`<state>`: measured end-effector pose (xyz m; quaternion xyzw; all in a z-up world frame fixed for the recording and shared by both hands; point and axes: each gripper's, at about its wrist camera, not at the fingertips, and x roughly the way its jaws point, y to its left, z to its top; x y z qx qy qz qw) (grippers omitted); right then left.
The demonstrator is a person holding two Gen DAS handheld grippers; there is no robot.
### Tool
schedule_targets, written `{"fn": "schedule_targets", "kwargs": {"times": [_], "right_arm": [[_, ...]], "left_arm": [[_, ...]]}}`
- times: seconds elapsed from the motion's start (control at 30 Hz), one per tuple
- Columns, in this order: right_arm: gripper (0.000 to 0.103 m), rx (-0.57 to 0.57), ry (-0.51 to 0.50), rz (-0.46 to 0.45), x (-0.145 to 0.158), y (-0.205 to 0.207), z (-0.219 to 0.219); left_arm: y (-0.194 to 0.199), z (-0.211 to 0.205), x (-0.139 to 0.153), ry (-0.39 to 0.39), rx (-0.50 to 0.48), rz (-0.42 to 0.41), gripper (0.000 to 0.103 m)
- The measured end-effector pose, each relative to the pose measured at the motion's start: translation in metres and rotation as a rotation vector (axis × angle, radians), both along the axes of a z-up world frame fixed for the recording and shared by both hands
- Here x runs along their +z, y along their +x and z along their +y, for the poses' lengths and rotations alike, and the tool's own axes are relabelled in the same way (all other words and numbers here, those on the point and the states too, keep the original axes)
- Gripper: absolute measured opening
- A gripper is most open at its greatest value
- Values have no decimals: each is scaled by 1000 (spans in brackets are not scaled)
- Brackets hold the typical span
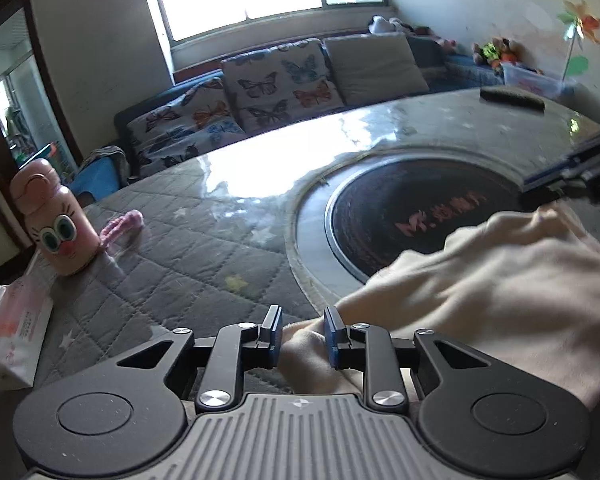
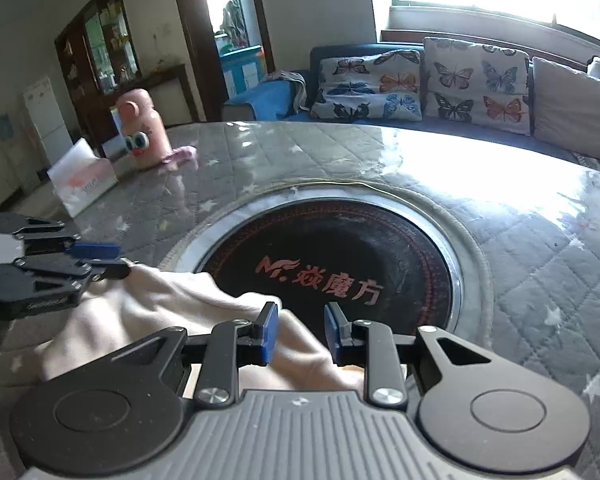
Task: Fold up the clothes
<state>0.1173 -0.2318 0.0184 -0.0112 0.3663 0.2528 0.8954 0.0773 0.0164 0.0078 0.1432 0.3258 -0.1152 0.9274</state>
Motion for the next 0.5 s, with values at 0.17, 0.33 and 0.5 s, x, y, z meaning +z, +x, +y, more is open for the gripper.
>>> {"fn": "schedule_targets", "kwargs": {"times": [0.17,0.33,0.5], "right_arm": [[24,48,8,24,-4,-7,7],[24,24,29,56,-15,5,13],[22,3,16,79,-25,8,12]], "left_arm": [[-8,-11,17,-63,-44,-16,26],[-4,-29,14,-121,-101,46,20],[12,-35,0,-120,-96,97,19]]}}
